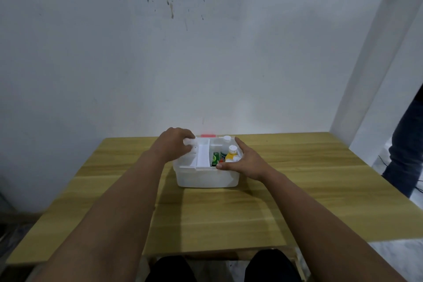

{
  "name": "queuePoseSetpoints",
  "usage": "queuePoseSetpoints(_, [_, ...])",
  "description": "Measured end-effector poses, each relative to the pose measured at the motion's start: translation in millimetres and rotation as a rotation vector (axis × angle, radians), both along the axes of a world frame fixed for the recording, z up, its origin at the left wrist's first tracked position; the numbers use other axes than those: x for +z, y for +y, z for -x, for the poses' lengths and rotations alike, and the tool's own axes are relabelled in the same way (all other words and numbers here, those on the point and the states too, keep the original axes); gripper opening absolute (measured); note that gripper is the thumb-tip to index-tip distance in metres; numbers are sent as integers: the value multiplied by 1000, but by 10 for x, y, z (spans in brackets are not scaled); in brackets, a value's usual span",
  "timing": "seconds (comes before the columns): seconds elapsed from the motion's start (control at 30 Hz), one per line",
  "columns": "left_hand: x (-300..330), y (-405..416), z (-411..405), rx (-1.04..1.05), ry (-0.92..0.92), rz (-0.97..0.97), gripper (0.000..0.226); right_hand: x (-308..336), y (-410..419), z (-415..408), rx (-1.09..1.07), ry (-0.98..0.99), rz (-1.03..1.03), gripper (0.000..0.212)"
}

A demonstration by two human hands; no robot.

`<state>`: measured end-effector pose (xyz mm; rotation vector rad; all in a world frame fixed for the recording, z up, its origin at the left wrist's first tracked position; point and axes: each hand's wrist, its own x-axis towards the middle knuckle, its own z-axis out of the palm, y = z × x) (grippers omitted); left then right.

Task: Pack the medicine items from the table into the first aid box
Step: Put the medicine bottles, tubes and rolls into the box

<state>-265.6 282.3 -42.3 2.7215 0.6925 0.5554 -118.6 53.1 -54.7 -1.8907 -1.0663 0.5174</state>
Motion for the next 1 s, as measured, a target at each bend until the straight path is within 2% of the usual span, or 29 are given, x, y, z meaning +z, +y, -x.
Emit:
queuePoseSetpoints(0.1, [60,50,164,115,-168,-18,29,-16,4,-15,10,-7,-20,93])
queuePoseSetpoints(0.17, [83,148,331,225,-178,-19,28,-15,5,-7,9,-15,-27,89])
queuePoseSetpoints(0.33, [30,365,868,453,206,136,30,-69,34,-68,19,-16,-21,73])
queuePoseSetpoints(0.4, [-17,360,1018,478,335,217,31,-100,56,-87,28,-15,-24,78])
queuePoseSetpoints(0.53, [-88,276,1159,529,470,359,35,-92,57,-73,32,-20,-34,80])
queuePoseSetpoints(0.63, [-162,232,1179,525,538,396,32,-87,61,-68,31,-25,-33,82])
queuePoseSetpoints(0.87, [-243,168,1084,516,360,361,27,-99,56,-72,11,-12,-31,68])
queuePoseSetpoints(1.0, [-296,156,1087,515,357,338,26,-88,53,-59,24,8,-44,65])
